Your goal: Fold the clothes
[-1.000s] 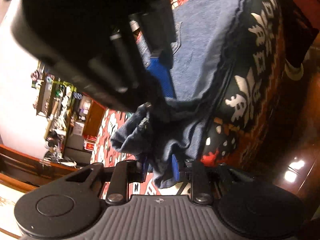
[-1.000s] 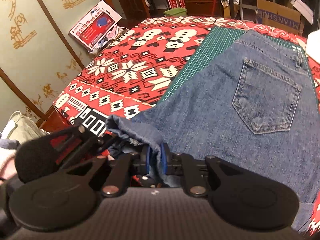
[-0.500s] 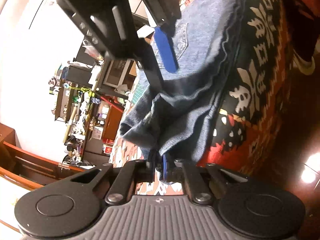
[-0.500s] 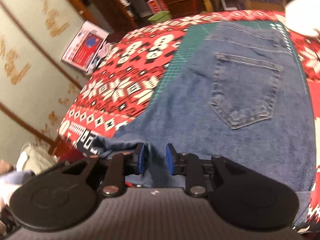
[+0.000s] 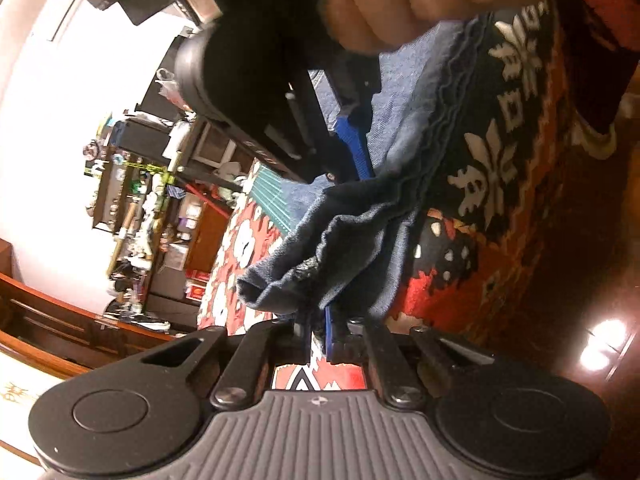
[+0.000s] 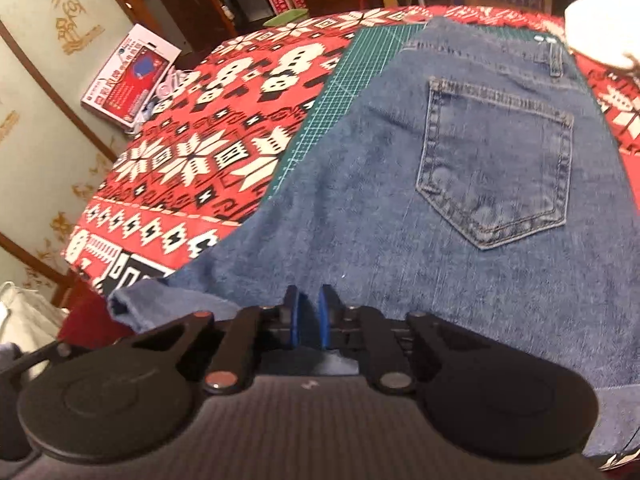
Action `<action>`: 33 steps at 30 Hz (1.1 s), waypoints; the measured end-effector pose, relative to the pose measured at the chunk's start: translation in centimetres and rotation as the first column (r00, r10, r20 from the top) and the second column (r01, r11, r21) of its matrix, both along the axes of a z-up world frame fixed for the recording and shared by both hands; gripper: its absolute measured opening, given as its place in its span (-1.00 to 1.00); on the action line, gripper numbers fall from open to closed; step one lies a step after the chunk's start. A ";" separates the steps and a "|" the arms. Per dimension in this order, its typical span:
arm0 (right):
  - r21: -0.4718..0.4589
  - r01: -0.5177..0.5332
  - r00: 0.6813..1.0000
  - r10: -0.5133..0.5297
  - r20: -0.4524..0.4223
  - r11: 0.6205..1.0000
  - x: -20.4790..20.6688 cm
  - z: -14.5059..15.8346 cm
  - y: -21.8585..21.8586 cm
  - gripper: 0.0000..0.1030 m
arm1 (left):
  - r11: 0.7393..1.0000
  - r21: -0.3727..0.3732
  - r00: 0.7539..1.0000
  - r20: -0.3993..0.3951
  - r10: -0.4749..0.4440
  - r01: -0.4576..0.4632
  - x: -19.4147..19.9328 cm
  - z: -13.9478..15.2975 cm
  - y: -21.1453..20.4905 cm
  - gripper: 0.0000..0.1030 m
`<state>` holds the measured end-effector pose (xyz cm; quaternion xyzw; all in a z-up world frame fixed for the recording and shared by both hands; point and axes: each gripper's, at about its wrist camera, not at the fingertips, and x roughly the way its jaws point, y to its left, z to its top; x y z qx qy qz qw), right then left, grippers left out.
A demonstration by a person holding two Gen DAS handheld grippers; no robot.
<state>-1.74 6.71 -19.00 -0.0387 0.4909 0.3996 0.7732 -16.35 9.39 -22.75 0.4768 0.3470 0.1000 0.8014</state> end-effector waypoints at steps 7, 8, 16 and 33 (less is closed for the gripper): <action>-0.002 -0.031 0.999 0.031 -0.003 1.000 -0.4 0.9 0.0 -0.77 | 0.992 -0.072 0.993 -0.064 0.100 -0.104 -0.2 0.1 1.6 -0.99; 0.030 -0.043 0.999 0.044 -0.016 0.999 -0.6 1.4 -0.1 -0.77 | 0.991 -0.077 0.993 -0.061 0.101 -0.105 -0.1 0.3 1.6 -0.99; 0.101 -0.189 0.981 0.192 -0.018 0.977 -3.2 2.3 2.3 -0.78 | 0.979 -0.161 0.990 -0.082 0.112 -0.124 0.7 1.9 3.1 -0.94; 0.154 -0.097 0.995 0.100 -0.017 0.983 -1.6 4.4 -5.1 -0.71 | 0.727 -0.660 0.981 -0.094 0.168 -0.188 1.2 8.9 5.8 -0.88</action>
